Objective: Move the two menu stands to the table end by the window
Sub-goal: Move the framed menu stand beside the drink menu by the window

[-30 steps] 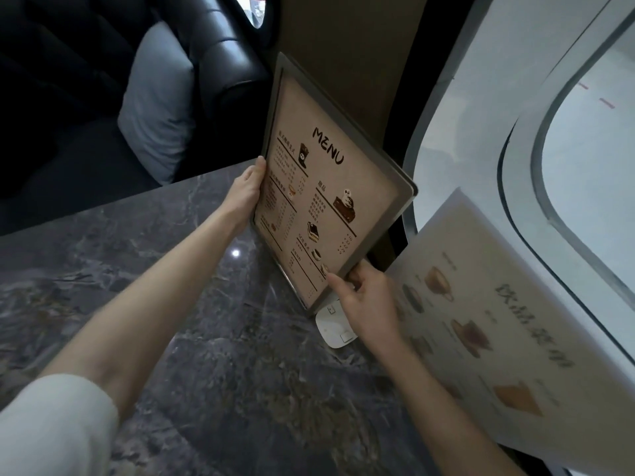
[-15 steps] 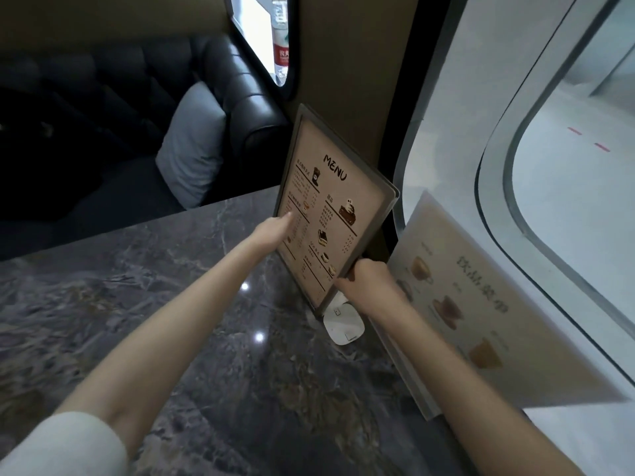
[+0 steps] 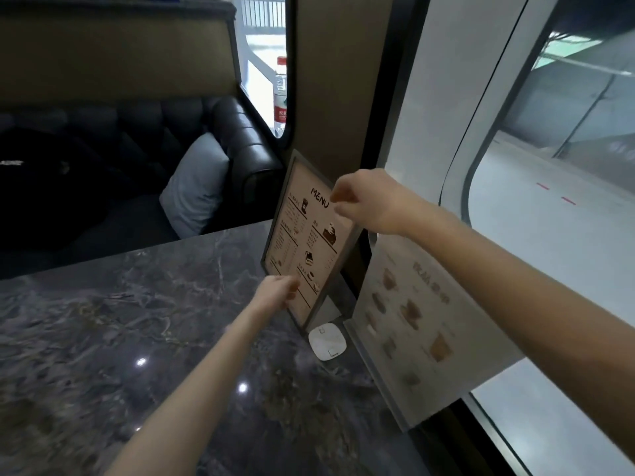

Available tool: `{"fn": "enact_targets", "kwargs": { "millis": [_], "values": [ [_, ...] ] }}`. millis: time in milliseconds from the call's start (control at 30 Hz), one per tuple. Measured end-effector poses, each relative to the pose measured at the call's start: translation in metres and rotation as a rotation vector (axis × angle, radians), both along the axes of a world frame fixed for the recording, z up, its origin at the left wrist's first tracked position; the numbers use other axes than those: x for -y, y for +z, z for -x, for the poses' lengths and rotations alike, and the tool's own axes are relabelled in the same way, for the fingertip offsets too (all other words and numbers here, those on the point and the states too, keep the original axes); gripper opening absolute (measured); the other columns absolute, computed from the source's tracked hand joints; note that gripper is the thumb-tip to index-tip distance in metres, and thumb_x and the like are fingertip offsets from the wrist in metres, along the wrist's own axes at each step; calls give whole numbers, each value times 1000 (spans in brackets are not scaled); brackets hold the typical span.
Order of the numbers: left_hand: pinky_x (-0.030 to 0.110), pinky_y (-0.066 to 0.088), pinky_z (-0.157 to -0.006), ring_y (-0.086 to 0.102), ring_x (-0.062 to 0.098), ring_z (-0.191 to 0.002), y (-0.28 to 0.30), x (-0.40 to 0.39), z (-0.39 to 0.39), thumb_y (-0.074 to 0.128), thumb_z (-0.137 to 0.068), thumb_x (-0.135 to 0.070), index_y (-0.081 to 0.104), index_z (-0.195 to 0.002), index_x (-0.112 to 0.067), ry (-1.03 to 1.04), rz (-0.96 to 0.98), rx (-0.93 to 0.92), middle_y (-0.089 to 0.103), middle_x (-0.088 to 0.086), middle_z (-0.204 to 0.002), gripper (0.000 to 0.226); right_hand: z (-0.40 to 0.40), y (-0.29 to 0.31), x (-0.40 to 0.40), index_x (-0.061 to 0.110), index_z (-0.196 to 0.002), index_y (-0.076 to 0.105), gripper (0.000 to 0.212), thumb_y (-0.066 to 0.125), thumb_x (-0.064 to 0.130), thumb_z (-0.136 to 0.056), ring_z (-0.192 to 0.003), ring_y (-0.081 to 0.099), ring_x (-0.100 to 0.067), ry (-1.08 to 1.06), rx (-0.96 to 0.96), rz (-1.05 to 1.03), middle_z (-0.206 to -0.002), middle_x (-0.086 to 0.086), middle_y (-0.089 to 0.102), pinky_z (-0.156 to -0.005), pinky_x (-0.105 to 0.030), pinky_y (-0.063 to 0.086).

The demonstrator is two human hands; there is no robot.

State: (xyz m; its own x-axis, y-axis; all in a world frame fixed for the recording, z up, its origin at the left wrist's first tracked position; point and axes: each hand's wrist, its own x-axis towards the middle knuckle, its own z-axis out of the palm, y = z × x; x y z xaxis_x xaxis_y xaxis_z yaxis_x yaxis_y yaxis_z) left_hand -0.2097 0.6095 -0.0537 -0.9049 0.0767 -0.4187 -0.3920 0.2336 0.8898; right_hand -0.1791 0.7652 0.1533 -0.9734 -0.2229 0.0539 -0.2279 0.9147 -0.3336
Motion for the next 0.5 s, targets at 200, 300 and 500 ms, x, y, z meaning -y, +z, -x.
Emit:
{"fn": "enact_targets", "kwargs": {
  "millis": [200, 300, 500],
  "values": [
    [36, 46, -88, 61, 27, -101, -38, -1, 4, 46, -94, -26, 60, -117, -1, 105, -128, 135, 65, 15, -111, 37, 21, 0, -25, 9, -130, 44, 40, 48, 23, -93, -114, 54, -26, -83, 57, 37, -127, -12, 57, -86, -29, 43],
    [32, 47, -92, 63, 17, -99, -57, -3, 5, 43, -96, -34, 57, -122, -11, 126, -253, 179, 65, 4, -117, 38, 33, -10, -31, 6, -128, 46, 43, 49, 29, -92, -108, 55, -24, -124, 107, 41, -124, -13, 58, -81, -27, 42],
    [25, 54, -67, 68, 12, -89, -73, -12, 15, 38, -97, -33, 58, -119, -13, 208, -441, 213, 72, 0, -99, 35, 56, -22, -35, 10, -94, 63, 20, 56, 27, -88, -68, 63, -8, -104, 319, 259, -81, 2, 66, -51, -16, 50]
  ]
}}
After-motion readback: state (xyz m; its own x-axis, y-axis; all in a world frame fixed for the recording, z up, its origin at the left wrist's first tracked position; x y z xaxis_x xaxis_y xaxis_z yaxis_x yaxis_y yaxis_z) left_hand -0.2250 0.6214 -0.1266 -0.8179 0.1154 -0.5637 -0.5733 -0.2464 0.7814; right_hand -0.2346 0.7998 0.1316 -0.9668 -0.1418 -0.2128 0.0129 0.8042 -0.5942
